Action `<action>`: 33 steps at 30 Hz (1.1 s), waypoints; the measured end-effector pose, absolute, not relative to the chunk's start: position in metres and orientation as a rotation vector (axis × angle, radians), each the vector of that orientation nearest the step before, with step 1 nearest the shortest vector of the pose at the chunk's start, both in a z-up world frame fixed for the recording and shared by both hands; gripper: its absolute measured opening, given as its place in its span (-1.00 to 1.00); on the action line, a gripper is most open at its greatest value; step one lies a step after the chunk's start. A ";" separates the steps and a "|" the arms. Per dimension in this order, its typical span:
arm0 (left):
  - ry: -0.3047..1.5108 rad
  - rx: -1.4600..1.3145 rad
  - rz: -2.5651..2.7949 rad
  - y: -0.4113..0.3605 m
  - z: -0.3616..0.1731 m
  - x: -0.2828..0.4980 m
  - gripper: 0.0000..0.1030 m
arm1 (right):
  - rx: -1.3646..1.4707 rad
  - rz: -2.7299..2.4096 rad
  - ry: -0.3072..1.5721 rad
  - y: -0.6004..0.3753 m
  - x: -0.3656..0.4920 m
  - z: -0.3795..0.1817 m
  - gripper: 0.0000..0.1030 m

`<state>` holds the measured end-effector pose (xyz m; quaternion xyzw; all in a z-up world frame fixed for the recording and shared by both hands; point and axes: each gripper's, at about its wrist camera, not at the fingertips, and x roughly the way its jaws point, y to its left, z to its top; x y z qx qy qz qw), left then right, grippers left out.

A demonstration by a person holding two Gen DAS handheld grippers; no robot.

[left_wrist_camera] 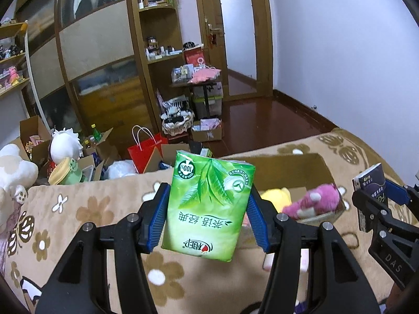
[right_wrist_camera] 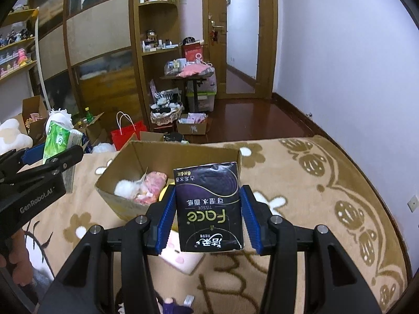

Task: Organize soft objects
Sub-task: 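Lift both tissue packets and carry them over the cardboard box, then open both tools to drop the tissue packets into the box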

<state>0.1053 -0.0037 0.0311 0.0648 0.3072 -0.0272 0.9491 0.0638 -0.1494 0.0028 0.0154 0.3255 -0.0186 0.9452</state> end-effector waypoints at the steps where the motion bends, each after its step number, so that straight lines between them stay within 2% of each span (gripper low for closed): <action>1: 0.623 0.133 -0.053 -0.004 0.031 0.109 0.07 | 0.031 -0.036 0.659 -0.149 0.064 0.003 -0.01; 16: 0.593 0.155 -0.053 -0.013 0.025 0.137 0.07 | 0.032 -0.022 0.609 -0.157 0.094 0.009 -0.01; 33: 0.659 0.177 -0.070 -0.020 -0.003 0.162 0.07 | 0.080 0.031 0.652 -0.170 0.123 -0.020 -0.01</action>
